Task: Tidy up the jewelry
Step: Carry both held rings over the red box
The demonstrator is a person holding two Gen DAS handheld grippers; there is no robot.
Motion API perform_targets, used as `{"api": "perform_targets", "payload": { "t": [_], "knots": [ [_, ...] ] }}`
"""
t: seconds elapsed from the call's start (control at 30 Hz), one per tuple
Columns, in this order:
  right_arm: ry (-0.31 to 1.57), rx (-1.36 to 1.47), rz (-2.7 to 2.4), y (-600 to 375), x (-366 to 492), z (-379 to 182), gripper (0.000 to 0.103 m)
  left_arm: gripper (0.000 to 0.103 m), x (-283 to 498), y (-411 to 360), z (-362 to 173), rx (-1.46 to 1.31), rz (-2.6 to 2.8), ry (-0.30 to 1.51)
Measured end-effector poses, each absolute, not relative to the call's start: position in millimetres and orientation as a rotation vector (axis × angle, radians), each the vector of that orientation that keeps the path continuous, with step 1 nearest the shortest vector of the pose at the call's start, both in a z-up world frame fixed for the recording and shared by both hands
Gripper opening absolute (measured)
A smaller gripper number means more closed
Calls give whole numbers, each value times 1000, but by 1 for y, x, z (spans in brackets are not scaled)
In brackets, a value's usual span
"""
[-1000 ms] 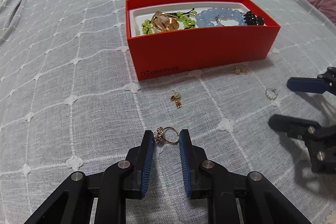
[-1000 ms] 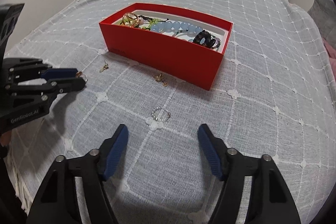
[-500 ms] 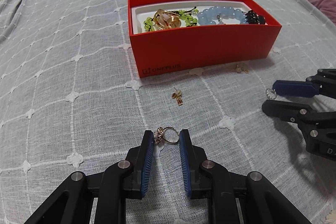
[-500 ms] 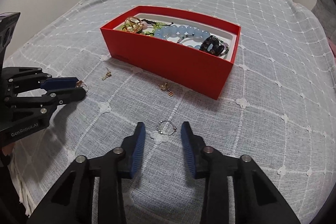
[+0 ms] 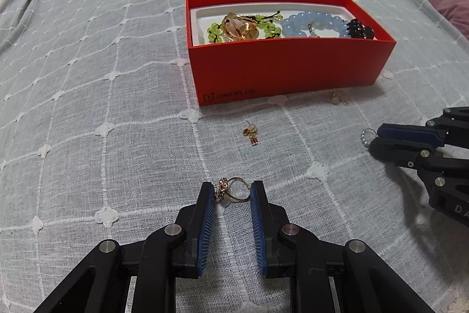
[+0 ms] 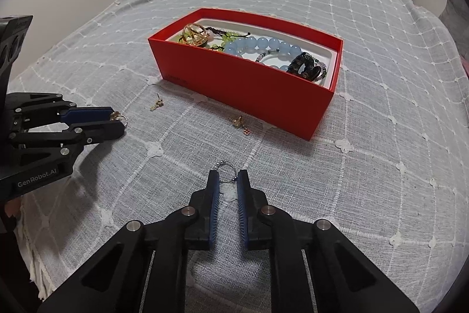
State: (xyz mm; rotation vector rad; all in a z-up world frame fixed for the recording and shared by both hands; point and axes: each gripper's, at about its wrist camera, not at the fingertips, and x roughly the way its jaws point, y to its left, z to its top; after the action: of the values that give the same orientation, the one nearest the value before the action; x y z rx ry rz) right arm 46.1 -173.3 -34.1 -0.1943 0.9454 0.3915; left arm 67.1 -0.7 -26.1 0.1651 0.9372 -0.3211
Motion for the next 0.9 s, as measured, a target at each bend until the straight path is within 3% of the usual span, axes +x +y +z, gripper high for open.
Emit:
{"api": "perform_targets", "payload": {
  "t": [0.2, 0.37, 0.43, 0.57, 0.73, 0.9],
  "knots": [
    [942, -195, 401, -174, 44, -31, 6, 19, 68, 0, -26, 161, -320, 939],
    [946, -191, 431, -177, 40, -30, 9, 19, 68, 0, -26, 162, -320, 940],
    [942, -202, 448, -176, 39, -31, 17, 19, 68, 0, -26, 162, -320, 939],
    [937, -218, 460, -172, 40, -33, 50, 19, 68, 0, -26, 162, -320, 940],
    [928, -238, 451, -165, 47, -34, 48, 19, 68, 0, -26, 162, -320, 939],
    [918, -269, 465, -158, 49, -35, 25, 19, 68, 0, -26, 162, -319, 941]
  ]
}}
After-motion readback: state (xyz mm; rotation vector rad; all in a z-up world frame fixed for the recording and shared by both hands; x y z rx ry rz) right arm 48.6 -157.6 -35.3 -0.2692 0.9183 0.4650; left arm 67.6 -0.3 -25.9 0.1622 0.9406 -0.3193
